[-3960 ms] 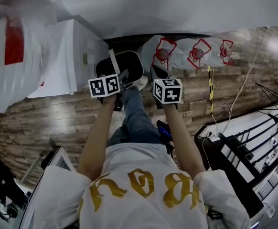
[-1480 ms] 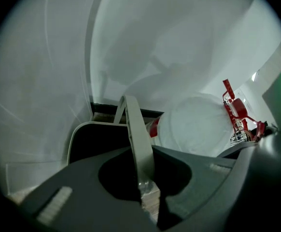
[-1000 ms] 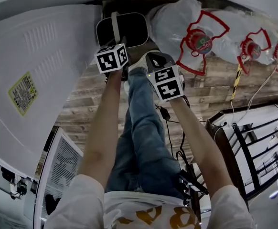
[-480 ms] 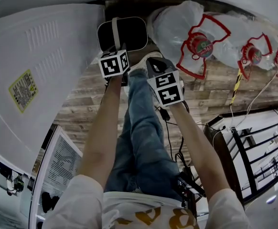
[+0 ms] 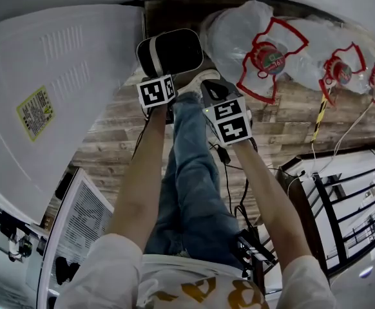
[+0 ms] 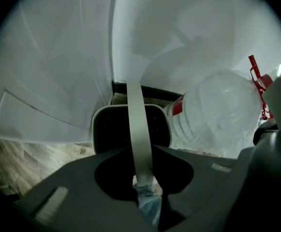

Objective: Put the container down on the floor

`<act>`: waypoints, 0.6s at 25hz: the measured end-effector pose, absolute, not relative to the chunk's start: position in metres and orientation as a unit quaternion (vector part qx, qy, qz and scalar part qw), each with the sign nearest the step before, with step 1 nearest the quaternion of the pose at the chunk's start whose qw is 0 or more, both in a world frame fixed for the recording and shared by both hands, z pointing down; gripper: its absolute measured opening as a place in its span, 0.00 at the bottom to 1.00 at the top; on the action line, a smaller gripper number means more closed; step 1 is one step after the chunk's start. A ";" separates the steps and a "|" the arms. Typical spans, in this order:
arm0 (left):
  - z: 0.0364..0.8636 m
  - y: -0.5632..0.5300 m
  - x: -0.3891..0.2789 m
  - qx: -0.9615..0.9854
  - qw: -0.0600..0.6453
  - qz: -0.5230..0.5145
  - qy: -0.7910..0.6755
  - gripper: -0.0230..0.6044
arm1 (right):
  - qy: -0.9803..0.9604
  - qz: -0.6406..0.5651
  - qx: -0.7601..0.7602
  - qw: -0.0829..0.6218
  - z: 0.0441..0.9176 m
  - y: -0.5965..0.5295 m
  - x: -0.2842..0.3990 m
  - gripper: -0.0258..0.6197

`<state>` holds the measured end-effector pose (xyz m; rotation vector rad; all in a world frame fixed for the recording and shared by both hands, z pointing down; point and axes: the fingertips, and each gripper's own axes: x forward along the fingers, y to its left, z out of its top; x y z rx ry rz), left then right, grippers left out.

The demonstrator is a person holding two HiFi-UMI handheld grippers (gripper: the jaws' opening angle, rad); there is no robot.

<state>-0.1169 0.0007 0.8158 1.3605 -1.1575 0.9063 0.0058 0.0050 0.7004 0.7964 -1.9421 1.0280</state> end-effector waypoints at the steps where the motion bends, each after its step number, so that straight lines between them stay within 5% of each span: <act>1: 0.816 0.002 -0.121 0.568 0.538 0.383 -0.491 0.14 | -0.764 0.405 0.314 0.392 0.701 0.005 0.006 0.09; 15: 0.808 0.007 -0.163 0.517 0.552 0.391 -0.524 0.19 | -0.776 0.398 0.299 0.387 0.686 0.010 -0.003 0.09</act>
